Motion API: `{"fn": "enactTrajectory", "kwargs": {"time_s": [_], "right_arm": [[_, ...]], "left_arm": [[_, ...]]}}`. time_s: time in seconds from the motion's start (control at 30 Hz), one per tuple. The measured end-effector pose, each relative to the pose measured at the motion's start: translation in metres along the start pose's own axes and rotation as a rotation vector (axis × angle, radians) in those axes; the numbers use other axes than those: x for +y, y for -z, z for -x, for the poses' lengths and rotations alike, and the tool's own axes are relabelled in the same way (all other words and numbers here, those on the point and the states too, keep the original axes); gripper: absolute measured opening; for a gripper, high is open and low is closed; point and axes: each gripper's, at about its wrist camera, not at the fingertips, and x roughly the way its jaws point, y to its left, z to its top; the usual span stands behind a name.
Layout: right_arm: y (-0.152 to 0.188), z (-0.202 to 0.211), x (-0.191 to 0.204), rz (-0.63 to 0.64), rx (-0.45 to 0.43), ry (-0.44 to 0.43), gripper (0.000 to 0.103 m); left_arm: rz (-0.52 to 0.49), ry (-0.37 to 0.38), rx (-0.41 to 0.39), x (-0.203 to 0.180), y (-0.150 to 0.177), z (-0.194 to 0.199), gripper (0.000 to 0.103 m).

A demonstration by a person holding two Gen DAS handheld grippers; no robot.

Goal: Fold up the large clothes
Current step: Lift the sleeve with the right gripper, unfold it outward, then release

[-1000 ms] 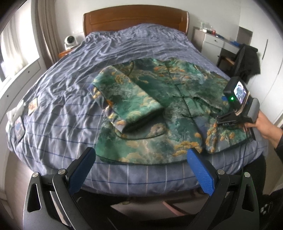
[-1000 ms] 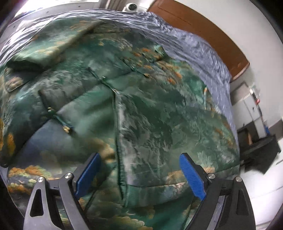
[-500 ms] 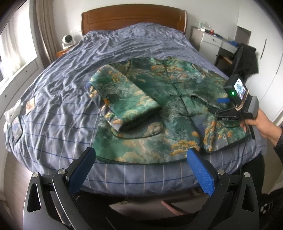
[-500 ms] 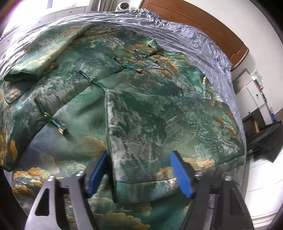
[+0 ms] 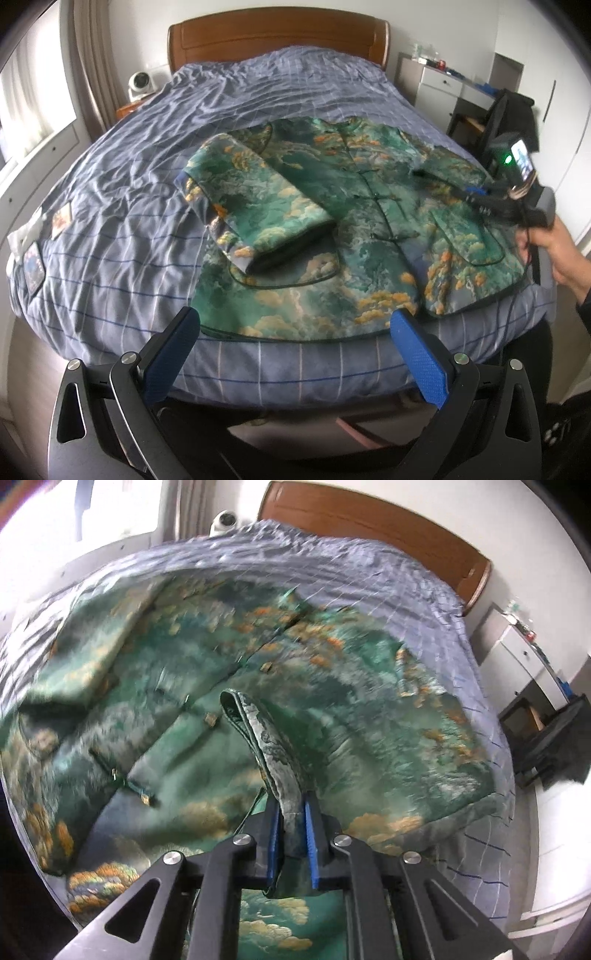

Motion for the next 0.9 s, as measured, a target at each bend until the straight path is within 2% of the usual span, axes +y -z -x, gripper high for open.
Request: {"fn": "enactTrajectory", "kwargs": {"time_s": [0.2,0.33,0.43,0.67,0.9], "right_arm": [[-0.018,0.046,-0.045,-0.135,-0.150,0.079,0.012],[-0.025,0.078,-0.099,-0.272,-0.237,0.153,0.011],[-0.024,0.096,-0.157,-0.398,-0.274,0.222,0.010],[0.010,0.102,-0.276,-0.699,-0.287,0.274,0.010],[0.066,0.088,-0.347,-0.870,-0.239,0.423,0.010]], "left_arm": [[0.000,0.000,0.002,0.000,0.000,-0.001,0.103],[-0.003,0.003,-0.003,0.001,0.000,-0.001,0.103],[-0.001,0.004,-0.004,0.002,0.000,-0.001,0.103],[-0.035,-0.009,-0.003,-0.008,0.000,0.003,0.103],[-0.052,-0.038,-0.008,-0.012,-0.006,0.004,0.103]]}}
